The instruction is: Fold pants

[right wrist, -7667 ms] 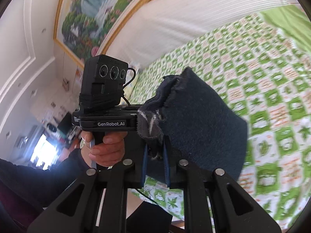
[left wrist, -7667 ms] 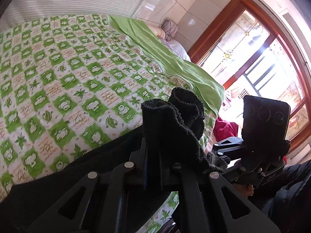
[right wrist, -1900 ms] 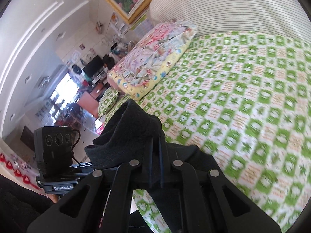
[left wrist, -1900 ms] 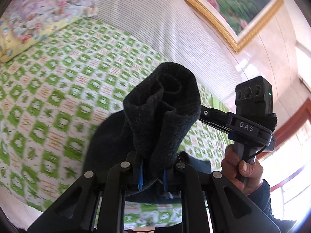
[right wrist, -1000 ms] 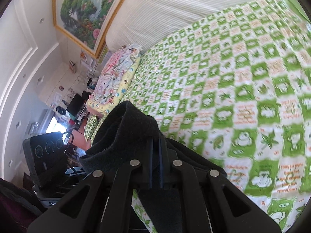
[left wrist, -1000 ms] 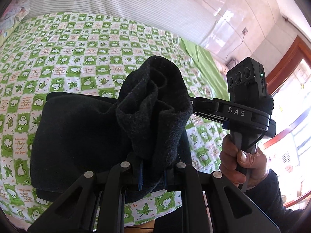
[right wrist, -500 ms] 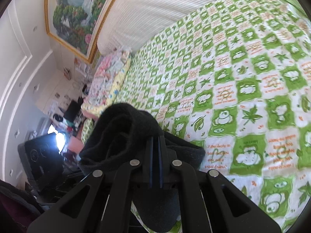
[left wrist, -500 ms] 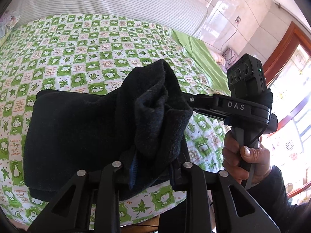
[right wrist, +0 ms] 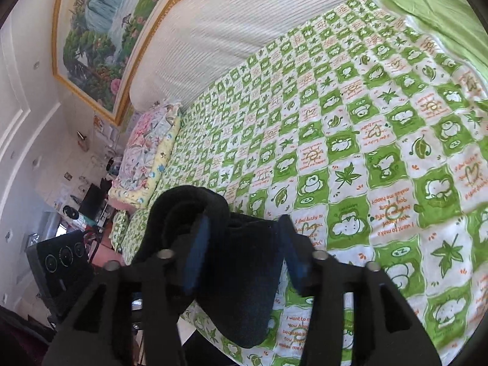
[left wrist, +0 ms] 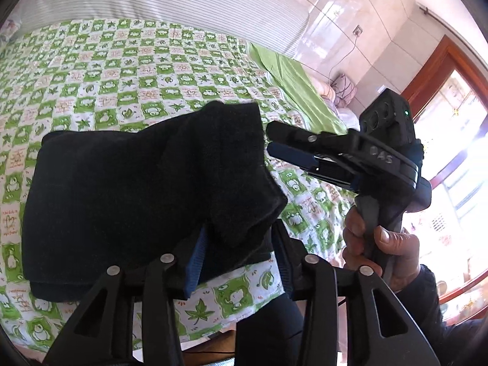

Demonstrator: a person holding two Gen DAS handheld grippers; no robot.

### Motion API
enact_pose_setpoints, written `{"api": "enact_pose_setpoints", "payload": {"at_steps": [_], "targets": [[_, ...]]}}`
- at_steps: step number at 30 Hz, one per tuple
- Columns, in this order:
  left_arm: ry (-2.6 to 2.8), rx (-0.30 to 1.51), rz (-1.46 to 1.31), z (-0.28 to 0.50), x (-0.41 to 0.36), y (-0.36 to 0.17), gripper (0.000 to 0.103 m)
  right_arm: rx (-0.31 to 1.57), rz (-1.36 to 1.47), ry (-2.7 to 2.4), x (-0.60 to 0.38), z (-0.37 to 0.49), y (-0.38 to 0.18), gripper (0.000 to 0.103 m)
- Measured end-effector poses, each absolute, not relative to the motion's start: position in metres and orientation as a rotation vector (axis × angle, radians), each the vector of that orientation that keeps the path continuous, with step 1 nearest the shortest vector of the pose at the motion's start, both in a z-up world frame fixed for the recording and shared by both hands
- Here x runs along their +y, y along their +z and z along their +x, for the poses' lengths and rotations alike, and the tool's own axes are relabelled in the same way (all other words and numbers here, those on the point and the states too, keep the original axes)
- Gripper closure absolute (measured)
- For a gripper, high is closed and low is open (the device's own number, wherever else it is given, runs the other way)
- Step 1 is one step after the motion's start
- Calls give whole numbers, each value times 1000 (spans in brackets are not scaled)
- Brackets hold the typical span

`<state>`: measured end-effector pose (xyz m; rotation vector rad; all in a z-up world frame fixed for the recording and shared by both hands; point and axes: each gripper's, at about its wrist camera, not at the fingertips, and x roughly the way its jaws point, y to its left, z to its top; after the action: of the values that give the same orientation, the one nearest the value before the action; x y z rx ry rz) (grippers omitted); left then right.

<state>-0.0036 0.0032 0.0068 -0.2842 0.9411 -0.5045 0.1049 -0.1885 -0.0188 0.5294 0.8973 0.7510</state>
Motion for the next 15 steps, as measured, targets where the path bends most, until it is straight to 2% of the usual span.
{"api": "enact_pose_setpoints", "payload": {"at_steps": [4,8,10,15], "targets": [[-522,934,-307,-10,9,9,59,865,558,727,-195,95,-11,35],[-516,918,-324,-17,20,11,53,834,534,706,-196,82,-1,27],[-505,913,-340,-16,26,12,50,830,520,704,-192,77,3,26],[-472,906,-372,-18,43,10,49,829,486,700,-180,68,7,24]]}}
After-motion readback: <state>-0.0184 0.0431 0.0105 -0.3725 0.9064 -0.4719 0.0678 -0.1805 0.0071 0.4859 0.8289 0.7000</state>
